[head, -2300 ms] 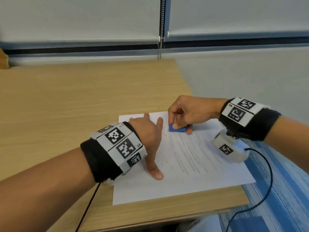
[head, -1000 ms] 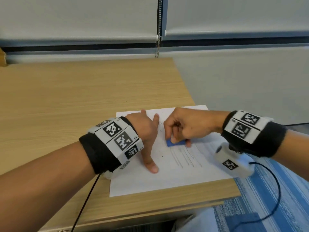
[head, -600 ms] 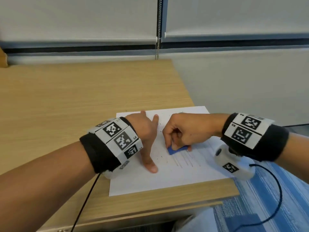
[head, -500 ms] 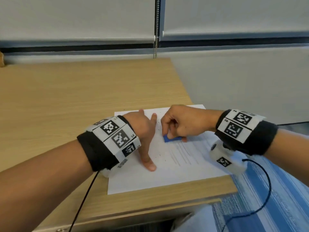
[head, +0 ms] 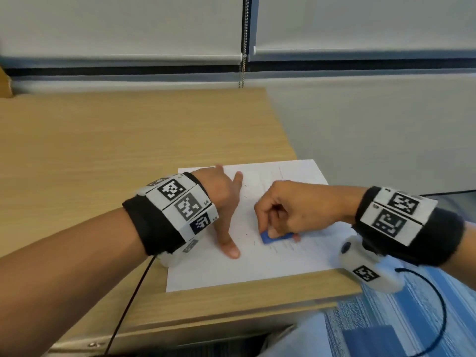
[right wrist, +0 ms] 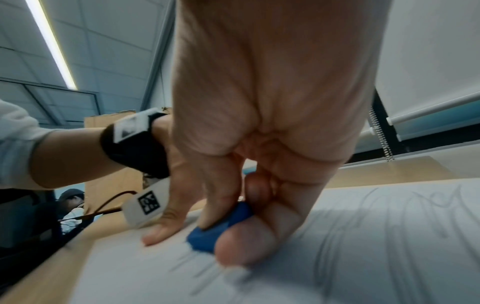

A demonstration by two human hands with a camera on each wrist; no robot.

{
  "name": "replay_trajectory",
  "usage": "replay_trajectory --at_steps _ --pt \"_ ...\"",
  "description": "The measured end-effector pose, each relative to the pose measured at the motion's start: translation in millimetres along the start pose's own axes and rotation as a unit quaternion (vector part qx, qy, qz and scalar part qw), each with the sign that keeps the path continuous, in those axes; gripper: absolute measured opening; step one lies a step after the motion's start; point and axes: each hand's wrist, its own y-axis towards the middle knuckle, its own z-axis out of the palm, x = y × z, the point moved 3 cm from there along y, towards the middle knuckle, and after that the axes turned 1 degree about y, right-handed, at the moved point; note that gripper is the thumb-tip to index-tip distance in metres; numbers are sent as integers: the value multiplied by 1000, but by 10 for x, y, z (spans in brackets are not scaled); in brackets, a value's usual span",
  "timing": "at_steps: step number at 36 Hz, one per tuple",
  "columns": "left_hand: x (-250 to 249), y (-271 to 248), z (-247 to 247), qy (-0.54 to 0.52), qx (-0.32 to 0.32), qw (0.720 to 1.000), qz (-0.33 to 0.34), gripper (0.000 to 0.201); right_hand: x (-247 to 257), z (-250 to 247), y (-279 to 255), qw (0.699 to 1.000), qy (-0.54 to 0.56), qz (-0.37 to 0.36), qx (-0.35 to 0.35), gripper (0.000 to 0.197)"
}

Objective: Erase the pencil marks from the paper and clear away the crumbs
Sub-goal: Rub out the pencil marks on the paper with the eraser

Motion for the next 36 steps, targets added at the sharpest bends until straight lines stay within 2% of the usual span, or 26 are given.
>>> replay_trajectory --at_steps 2,5,8,10,14,15,18,20,23,25,27,33,36 --pt "18 21 16 -9 -11 1000 -1 156 30 18 -6 1000 -18 -1 23 13" --pt "56 65 29 -47 -30 998 -5 149 34 -98 89 997 -52 5 -51 12" --pt "42 25 29 -2 -15 1000 -6 157 -2 -125 95 993 -36 10 -108 10" --pt "25 -2 5 7 -11 1000 -10 156 -20 -60 36 996 -30 2 -85 10" --pt "24 4 9 20 -6 1000 -11 157 21 68 -100 999 -25 -8 29 12" --pt "24 11 12 22 -8 1000 -10 157 26 48 -92 999 -34 -8 24 14" --pt "37 24 25 21 -10 1000 -9 159 -13 -80 -11 996 -45 -2 -77 12" --pt "46 24 27 18 -5 1000 -8 158 -49 -99 -7 993 -40 1 -115 11" --pt "42 16 18 21 -3 1000 -13 158 -111 -9 -99 997 -14 4 -69 20" --pt "29 18 7 25 -2 1000 -16 158 -90 47 -165 1000 -10 3 -15 17" --pt "16 24 8 28 0 999 -17 158 -35 46 -160 1000 -22 2 8 12" --pt "30 11 19 29 -9 999 -11 156 33 -51 -1 993 -62 -10 -105 14" --pt "39 10 19 25 1 1000 -13 157 -14 60 -126 997 -27 -12 -71 20"
